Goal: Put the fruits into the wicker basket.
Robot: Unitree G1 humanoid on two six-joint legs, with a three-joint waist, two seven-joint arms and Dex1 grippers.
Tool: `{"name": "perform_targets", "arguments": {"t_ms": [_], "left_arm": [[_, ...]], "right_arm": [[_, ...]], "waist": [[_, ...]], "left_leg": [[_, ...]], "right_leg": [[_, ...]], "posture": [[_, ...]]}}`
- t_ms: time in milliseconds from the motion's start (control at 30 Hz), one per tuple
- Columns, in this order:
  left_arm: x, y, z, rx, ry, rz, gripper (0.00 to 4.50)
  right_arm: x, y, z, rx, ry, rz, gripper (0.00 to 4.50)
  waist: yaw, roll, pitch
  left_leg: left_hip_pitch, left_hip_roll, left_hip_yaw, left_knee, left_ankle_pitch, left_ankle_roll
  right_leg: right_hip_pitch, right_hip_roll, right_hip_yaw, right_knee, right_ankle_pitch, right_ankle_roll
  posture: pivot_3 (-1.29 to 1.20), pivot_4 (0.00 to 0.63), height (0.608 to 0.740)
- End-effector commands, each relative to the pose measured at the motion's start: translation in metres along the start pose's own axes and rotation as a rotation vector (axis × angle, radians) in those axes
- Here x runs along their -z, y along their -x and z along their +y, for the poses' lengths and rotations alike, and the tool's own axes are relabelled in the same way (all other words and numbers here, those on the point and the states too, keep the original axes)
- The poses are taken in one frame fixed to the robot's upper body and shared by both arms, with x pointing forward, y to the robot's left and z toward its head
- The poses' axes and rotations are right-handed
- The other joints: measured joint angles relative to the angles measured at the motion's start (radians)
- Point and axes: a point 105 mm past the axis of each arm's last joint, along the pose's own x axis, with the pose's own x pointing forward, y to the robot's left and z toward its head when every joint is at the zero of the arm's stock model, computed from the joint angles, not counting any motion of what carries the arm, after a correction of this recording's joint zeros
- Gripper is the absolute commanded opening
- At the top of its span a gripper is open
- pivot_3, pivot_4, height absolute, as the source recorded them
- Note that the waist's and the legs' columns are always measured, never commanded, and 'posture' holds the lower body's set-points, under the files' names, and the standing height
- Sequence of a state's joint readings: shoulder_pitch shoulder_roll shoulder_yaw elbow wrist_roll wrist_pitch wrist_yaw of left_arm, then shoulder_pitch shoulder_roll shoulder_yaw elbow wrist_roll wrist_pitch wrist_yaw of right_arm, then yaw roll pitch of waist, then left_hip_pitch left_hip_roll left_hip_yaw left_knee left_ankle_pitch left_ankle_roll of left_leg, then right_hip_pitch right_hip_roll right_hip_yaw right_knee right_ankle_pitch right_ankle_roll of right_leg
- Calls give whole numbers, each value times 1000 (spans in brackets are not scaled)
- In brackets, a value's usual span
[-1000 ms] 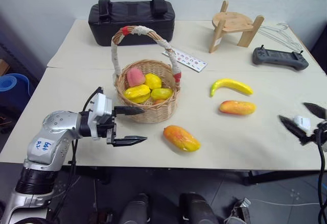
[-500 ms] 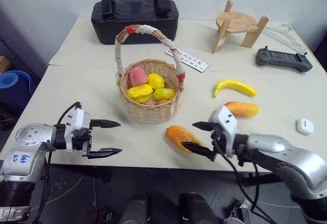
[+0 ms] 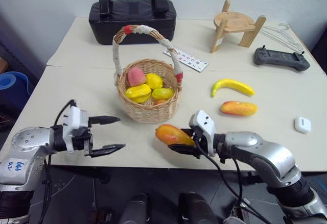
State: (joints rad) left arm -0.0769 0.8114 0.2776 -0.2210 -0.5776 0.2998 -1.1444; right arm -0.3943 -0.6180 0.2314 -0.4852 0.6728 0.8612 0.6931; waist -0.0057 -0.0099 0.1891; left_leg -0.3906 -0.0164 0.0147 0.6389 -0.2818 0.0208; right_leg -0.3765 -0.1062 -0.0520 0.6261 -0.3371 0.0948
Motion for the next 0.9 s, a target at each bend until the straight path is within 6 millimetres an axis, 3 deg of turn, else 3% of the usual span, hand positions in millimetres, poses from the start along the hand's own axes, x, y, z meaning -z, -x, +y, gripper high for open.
{"name": "perform_targets", "arguments": {"t_ms": [33,100,167,233,433,467,633,767,900], "left_arm": [[-11,6,-5,-46,6,-47,4500],[-14,8,-4,-85,37,-76,4500],[-19,8,-3,-119,73,-122,4500],[-20,7,-5,-128,85,-131,4500],[-18,2,-10,-123,91,-131,4500],[-18,1,-10,-115,83,-130,4500],[-18,-2,-8,-96,62,-119,4500],[-20,-6,-6,-69,55,-126,4500],[-22,-13,-4,-33,44,-137,4500]], "right_arm": [[-52,3,13,-103,90,-128,2612],[-73,-4,13,-101,128,-166,2612],[-111,-15,3,-13,195,-298,2612],[-128,-24,-12,95,194,-343,2612],[-134,-50,-51,311,138,-275,2612],[-133,-53,-52,313,134,-263,2962],[-135,-59,-45,277,168,-257,4460],[-137,-43,-8,55,231,-333,4460],[-117,-11,13,-62,282,-351,4460]], "waist": [[-4,0,0],[-8,0,0],[-10,0,0],[-17,0,0],[-23,-1,0],[-24,0,0],[-25,0,0],[-24,0,0],[-16,-1,0]], "left_leg": [[0,0,0,0,0,0],[0,0,0,0,0,0],[1,0,-1,0,0,-1],[0,0,-1,0,1,-3],[0,-3,-2,0,2,-5],[-1,-3,-2,-1,2,-5],[-1,-3,-1,-3,2,-5],[-1,-3,-1,-4,2,-5],[-1,-3,-2,-5,1,-4]], "right_leg": [[0,0,0,0,0,0],[0,0,0,0,0,0],[0,0,-1,1,0,0],[-1,0,-1,1,0,0],[-1,-1,-1,2,0,0],[-1,-1,-1,3,0,0],[-2,-1,-1,4,0,0],[-2,0,-1,3,0,0],[-1,0,-1,2,0,0]], "posture": [[0,150,740],[0,150,740],[0,150,740],[0,150,740],[0,150,740],[0,150,740],[0,150,740],[0,150,740],[0,150,740]]}}
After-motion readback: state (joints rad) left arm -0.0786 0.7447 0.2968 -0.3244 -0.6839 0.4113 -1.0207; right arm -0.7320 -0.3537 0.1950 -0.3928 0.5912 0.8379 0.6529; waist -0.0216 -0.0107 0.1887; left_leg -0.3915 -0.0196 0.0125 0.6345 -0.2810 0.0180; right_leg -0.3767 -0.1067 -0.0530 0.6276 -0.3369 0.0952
